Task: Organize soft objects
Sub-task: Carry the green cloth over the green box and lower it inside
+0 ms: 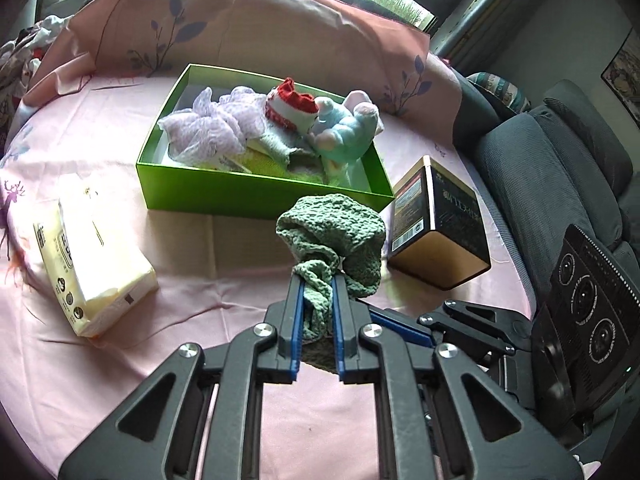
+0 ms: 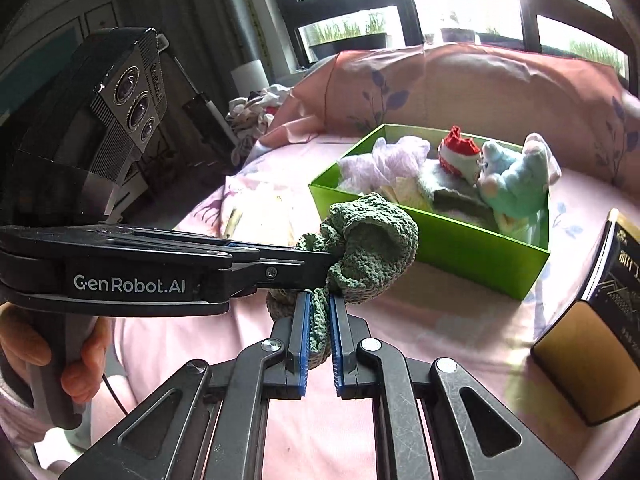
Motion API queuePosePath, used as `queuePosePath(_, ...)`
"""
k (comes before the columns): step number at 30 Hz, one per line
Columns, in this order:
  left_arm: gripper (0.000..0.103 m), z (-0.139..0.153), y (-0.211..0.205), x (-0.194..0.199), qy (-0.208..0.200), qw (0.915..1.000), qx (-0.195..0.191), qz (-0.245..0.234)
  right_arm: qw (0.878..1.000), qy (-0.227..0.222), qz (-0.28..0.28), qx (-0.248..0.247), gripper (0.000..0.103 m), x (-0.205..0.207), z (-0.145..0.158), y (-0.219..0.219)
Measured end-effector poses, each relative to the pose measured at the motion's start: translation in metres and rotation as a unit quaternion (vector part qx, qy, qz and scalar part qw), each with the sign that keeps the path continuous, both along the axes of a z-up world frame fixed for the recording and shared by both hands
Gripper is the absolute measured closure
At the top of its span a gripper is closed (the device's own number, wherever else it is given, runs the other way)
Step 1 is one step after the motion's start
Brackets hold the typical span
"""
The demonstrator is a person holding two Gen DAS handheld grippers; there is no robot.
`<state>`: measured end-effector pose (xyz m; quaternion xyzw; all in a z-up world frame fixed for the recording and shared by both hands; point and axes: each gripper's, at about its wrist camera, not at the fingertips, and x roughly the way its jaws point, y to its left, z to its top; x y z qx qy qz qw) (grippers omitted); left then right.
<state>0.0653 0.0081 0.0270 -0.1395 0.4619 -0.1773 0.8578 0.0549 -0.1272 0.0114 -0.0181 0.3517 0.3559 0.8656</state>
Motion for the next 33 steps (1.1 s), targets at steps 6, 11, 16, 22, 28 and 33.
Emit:
queuePosePath(6, 0.092, 0.021, -0.003, 0.01, -0.022, 0.9997, 0.007, -0.001, 1.0, -0.021, -0.003, 0.005, 0.093, 0.007, 0.019, -0.001)
queuePosePath(11, 0.092, 0.032, -0.004, 0.024, -0.033, 0.9994, 0.007, -0.001, 0.999, -0.033, -0.004, 0.009, 0.093, 0.02, 0.03, -0.001)
queuePosePath(16, 0.092, 0.045, -0.006, 0.037, -0.045, 0.9989, 0.015, -0.003, 0.999, -0.045, -0.008, 0.012, 0.093, 0.035, 0.039, -0.001)
queuePosePath(22, 0.092, 0.056, -0.006, 0.067, -0.056, 0.9983, 0.018, -0.002, 0.998, -0.06, -0.019, 0.012, 0.093, 0.063, 0.05, 0.001)
queuePosePath(28, 0.092, 0.068, -0.004, 0.103, -0.064, 0.9976, 0.025, 0.0, 0.997, -0.063, -0.025, 0.025, 0.093, 0.099, 0.06, 0.001)
queuePosePath(33, 0.092, 0.064, -0.001, 0.136, -0.055, 0.9982, 0.026, 0.002, 0.998, -0.061, -0.033, 0.015, 0.093, 0.13, 0.058, 0.008)
